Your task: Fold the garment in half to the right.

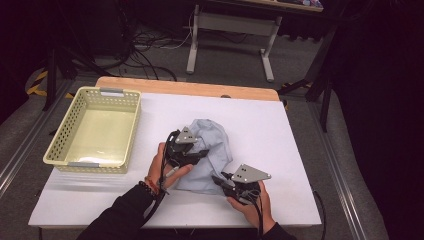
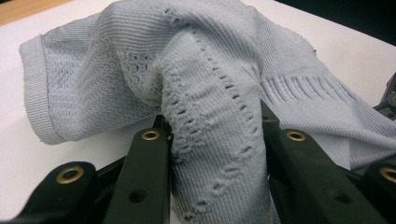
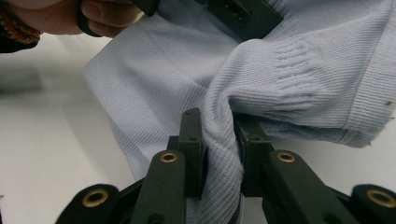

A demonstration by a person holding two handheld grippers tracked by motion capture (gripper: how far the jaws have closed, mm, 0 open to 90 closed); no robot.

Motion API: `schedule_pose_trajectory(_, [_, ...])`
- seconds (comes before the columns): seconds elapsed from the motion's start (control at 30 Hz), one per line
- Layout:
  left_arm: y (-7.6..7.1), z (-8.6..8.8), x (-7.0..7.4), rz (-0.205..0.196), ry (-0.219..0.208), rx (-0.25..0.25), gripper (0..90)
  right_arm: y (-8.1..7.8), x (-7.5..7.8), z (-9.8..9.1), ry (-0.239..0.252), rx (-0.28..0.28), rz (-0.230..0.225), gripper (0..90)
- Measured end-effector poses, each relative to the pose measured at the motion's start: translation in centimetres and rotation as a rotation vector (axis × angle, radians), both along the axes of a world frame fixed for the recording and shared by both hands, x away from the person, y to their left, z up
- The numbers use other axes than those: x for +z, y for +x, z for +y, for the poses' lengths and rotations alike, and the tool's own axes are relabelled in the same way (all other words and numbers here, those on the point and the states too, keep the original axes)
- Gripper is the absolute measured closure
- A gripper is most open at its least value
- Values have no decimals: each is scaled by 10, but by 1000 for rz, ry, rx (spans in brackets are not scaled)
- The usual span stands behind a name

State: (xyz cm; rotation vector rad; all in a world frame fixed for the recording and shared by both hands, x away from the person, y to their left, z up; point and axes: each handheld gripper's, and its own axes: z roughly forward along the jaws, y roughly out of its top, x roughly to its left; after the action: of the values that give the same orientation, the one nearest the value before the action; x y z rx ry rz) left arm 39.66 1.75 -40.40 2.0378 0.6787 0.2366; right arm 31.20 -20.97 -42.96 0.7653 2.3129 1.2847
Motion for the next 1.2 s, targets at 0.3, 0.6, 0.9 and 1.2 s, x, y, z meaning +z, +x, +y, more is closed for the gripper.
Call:
schedule_pose_trajectory(0.3, [-3,8,8,-47,23,-1,677,0,4,9,4,7,-31,759])
schedule_pose_trajectory(0.6, [-11,33,8,-86,29,23,677,1,3,33,-10,41,-50,759])
schedule_pose_trajectory(0.9, [-10,61,5,-73,-8,63,677,6,2,63,-27,67,-76,759])
schedule_pose_trajectory(1.2, [-9,67,9,-89,-6,59,677,9,2,69,-13,70,-88,759])
